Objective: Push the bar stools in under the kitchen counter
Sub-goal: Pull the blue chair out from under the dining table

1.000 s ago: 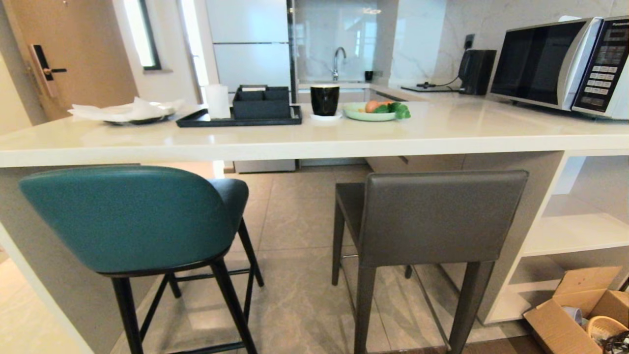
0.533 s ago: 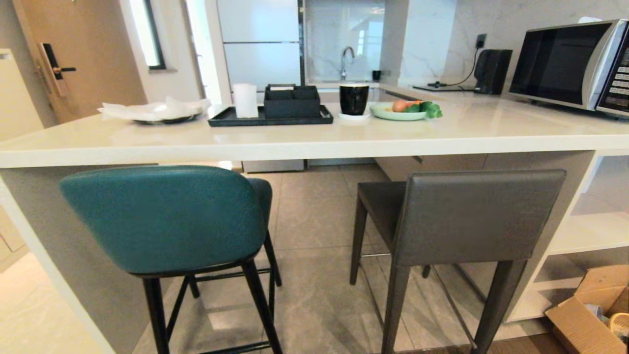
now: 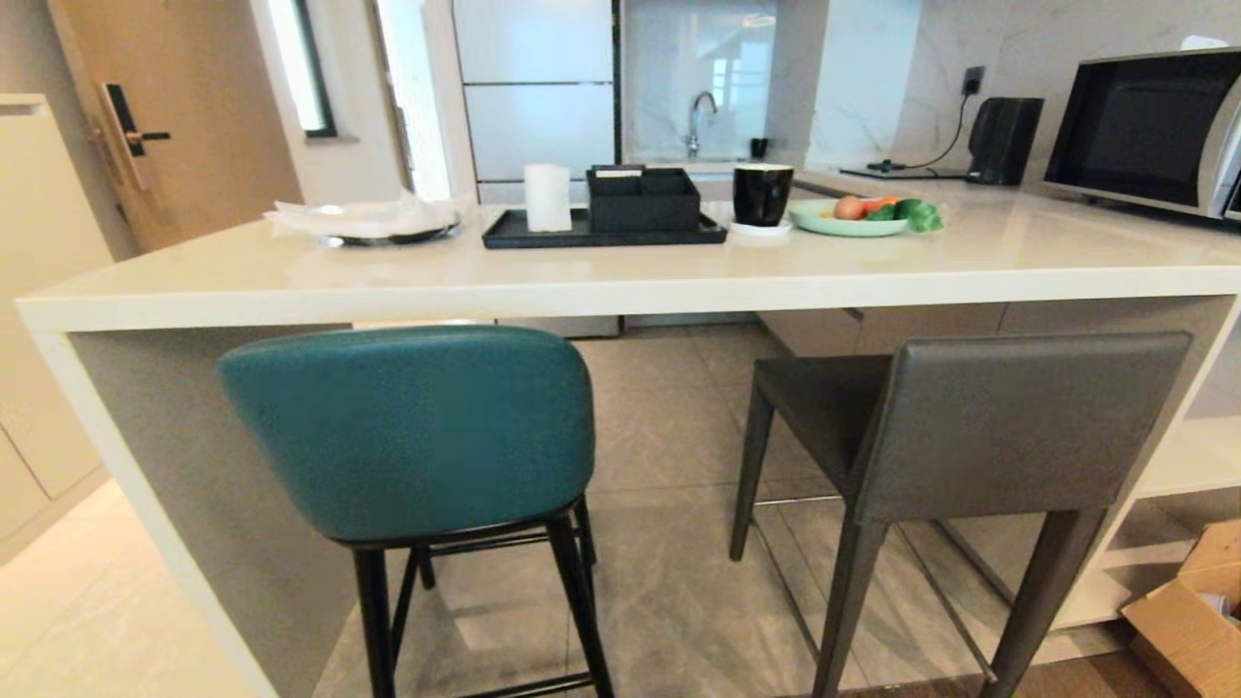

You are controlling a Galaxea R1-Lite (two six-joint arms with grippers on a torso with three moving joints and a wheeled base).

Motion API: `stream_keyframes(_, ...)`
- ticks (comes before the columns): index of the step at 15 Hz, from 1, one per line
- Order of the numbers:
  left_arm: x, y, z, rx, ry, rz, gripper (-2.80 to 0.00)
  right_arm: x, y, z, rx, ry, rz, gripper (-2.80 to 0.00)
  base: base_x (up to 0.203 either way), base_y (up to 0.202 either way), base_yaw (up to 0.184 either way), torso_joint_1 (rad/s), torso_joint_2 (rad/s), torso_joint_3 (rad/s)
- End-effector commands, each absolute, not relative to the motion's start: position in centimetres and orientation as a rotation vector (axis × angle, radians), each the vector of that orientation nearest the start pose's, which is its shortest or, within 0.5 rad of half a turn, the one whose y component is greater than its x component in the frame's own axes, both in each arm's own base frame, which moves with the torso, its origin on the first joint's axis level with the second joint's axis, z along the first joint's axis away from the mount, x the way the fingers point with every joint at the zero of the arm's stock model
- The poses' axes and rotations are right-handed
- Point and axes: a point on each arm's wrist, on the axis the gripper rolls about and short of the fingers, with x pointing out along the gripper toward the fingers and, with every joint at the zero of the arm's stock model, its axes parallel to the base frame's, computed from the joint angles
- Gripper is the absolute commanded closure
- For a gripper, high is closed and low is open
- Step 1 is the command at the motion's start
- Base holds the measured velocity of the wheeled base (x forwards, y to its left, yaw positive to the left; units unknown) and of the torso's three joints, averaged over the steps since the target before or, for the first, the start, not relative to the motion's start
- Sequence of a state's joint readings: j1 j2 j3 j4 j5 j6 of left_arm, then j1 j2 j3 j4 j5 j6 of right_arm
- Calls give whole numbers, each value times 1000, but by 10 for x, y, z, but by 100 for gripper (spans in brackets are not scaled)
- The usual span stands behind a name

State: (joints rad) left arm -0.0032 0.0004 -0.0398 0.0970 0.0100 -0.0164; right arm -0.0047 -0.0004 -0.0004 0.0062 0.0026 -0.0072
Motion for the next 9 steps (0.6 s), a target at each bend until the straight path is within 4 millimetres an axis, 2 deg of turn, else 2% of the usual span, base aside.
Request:
stream_keyframes(1,-26,0,76,-16,57,8,0,-23,0,75,-8,6,-2,0,0,198,5,2,7,2)
stream_keyframes(9,-26,0,76,-16,58,8,0,-23,0,75,-6,6,-2,0,0,195,-1,2,2,2)
